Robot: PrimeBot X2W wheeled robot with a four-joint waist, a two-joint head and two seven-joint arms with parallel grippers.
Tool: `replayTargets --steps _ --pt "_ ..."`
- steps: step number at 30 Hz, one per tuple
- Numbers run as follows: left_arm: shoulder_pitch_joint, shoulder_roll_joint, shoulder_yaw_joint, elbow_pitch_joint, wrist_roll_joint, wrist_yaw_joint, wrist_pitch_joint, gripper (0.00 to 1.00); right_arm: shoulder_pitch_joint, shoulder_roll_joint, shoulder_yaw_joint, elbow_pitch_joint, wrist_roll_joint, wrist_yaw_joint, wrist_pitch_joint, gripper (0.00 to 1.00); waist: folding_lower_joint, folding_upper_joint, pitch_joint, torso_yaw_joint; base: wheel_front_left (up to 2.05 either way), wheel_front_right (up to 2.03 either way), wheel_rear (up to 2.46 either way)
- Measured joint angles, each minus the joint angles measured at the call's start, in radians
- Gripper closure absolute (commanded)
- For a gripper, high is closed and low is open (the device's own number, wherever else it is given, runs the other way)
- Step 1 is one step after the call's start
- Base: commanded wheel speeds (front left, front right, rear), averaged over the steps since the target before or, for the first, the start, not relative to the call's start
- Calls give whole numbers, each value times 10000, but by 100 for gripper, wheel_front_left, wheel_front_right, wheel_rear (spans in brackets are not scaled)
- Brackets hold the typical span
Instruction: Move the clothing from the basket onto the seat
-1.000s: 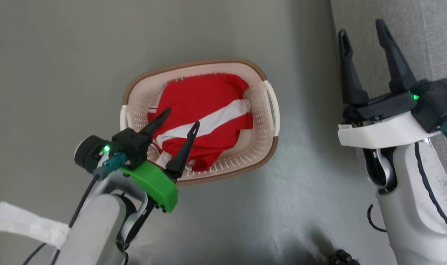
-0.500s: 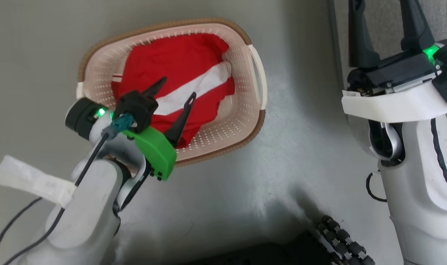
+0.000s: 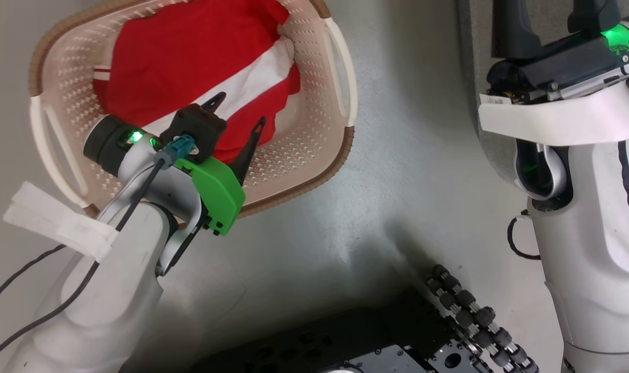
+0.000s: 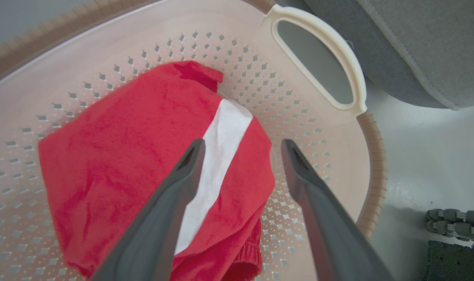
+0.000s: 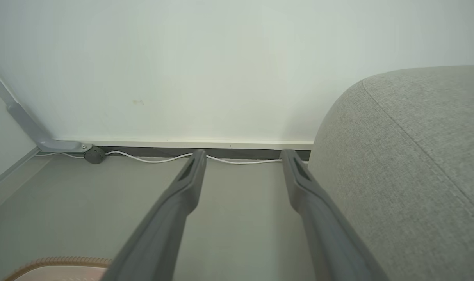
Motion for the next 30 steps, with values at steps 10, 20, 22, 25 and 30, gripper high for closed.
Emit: replayTargets --steps 10,20,22,25,30 --pt "-281 21 -82 257 -17 0 59 0 -219 8 309 4 644 -343 0 0 0 0 510 -542 0 0 0" --pt "-391 21 -257 481 -102 0 232 0 -374 19 692 6 945 -598 0 0 -1 0 831 -953 0 0 0" --pt "-499 27 -263 516 -102 0 297 0 -397 21 706 2 986 -612 0 0 -1 0 888 -1012 0 0 0" --pt "-635 52 -263 585 -100 0 320 0 -397 21 727 -4 1012 -616 0 0 -1 0 990 -1077 0 0 0" --pt "-827 69 -313 694 -102 0 401 0 -397 23 719 8 1003 -706 0 0 -1 0 1183 -1113 0 0 0"
